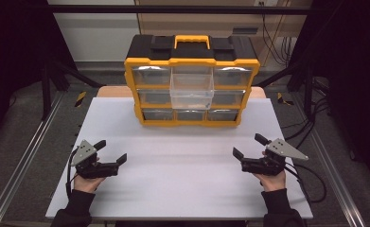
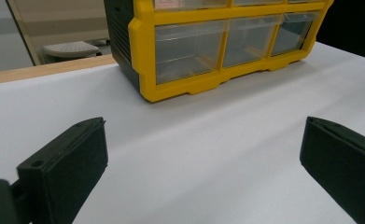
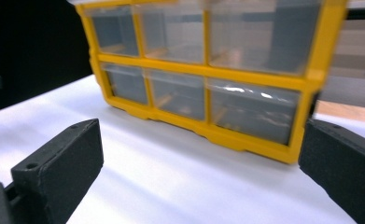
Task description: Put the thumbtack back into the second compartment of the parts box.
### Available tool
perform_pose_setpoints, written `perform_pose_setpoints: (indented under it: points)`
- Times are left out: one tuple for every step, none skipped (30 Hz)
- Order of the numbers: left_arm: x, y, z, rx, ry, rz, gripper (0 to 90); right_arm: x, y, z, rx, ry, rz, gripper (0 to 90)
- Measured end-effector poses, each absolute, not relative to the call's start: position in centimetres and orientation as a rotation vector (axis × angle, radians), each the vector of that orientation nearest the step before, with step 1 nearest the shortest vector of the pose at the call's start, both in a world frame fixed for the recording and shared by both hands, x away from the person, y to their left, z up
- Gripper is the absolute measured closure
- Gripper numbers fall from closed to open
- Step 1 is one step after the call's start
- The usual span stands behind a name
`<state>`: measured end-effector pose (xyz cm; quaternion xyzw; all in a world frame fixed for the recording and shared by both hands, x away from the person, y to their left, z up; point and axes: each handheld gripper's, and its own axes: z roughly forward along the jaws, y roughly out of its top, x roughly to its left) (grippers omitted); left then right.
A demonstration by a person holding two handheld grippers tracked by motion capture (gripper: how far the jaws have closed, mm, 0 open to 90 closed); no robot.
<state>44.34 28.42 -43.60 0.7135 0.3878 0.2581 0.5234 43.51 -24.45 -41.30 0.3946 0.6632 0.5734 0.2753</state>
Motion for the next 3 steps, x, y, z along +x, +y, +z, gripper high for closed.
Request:
perform_pose_setpoints:
  points:
    - [44.32,28.38,-43.57,1.700,0.929,0.618,0.5,43.35,-24.70,-41.54,1.072,1.781,1.538,0.7]
    - [44.31,28.40,-43.51,1.697,0.927,0.620,0.5,43.28,-24.91,-41.79,1.080,1.780,1.540,0.7]
    - [44.31,28.41,-43.49,1.697,0.927,0.622,0.5,43.24,-25.17,-42.07,1.083,1.778,1.536,0.7]
